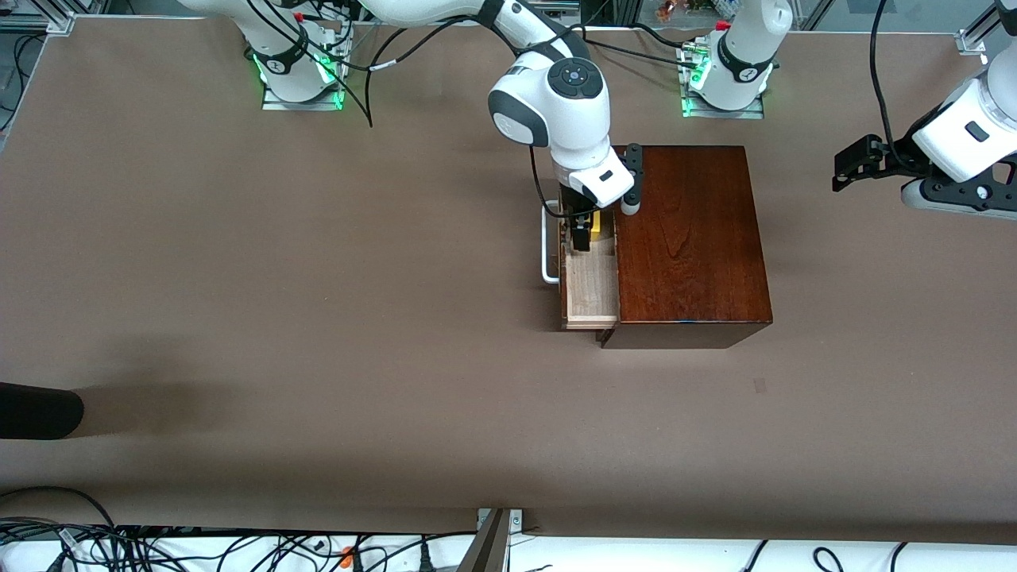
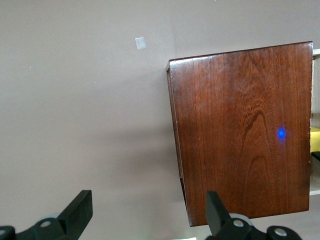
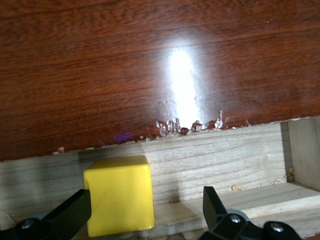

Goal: Open drawer, take yellow block, close drawer
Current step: 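Lower the right gripper into the drawer and grasp the yellow cube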

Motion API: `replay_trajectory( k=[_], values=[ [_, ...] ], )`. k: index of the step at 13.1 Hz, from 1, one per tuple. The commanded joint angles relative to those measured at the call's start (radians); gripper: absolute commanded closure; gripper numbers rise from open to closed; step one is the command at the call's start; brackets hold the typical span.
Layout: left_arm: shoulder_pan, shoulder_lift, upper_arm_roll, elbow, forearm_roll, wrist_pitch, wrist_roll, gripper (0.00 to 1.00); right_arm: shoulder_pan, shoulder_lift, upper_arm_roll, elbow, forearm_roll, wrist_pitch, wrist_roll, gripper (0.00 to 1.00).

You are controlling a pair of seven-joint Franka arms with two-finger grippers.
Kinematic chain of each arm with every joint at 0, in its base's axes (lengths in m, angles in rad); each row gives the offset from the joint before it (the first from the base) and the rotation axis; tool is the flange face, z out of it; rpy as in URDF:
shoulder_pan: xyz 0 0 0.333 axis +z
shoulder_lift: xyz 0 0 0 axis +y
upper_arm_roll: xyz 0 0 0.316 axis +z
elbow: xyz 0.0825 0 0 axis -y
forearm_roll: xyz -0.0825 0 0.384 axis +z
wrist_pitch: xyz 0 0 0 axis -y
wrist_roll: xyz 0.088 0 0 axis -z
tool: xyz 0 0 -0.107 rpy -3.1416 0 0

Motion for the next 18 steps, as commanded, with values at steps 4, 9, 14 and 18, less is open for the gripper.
replay_trajectory(
  k=[4, 9, 14, 18],
  values=[
    [0.002, 0.026, -0.003, 0.035, -0.026, -0.018, 0.001, 0.0, 0.003, 0.033, -0.001, 0.035, -0.017, -0.006, -0.005, 0.0],
    [0.001, 0.036, -0.007, 0.059, -0.024, -0.02, -0.001, 0.0, 0.003, 0.034, 0.004, 0.029, -0.008, -0.007, 0.001, 0.0],
    [-0.002, 0.039, -0.008, 0.062, -0.024, -0.023, -0.001, 0.0, 0.006, 0.051, 0.004, 0.027, -0.013, 0.002, 0.001, 0.16],
    [-0.002, 0.039, -0.008, 0.061, -0.024, -0.023, -0.001, 0.0, 0.006, 0.053, 0.004, 0.029, -0.013, -0.001, 0.003, 0.6]
  ],
)
